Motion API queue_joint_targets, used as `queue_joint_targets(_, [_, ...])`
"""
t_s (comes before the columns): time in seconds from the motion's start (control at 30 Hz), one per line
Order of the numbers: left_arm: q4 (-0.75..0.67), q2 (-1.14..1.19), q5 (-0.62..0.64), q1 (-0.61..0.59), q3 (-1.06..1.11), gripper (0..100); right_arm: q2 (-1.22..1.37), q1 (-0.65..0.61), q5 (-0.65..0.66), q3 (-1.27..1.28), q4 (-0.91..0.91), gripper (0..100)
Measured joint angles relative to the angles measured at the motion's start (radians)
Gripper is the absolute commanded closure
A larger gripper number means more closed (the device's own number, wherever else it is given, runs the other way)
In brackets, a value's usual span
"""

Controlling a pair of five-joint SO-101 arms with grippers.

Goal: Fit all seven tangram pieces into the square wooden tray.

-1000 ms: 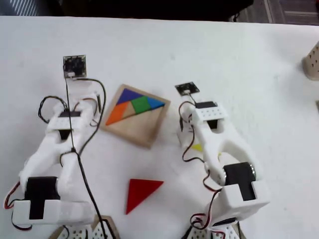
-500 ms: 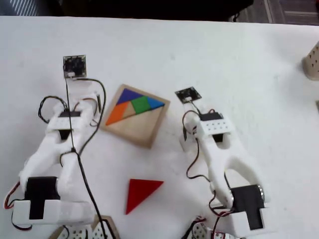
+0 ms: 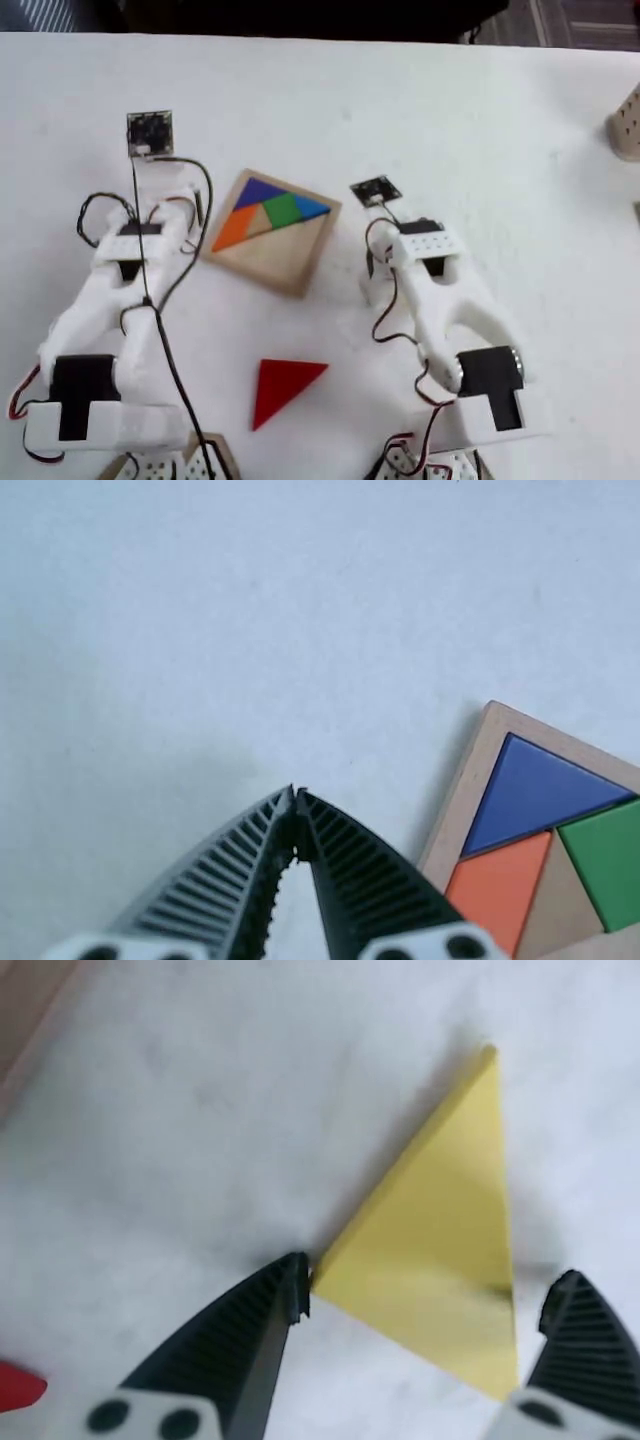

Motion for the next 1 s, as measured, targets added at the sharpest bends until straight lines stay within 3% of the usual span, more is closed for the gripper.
queue_joint_targets(0.2, [0.0, 0.0, 0.0, 0.0, 0.0, 97, 0.005, 0.003, 0.006, -0.002, -0.005, 77.2])
queue_joint_targets(1.0, [0.0, 0.0, 0.0, 0.0, 0.0, 97, 0.006, 0.012, 0.008, -0.068, 0.055, 77.5])
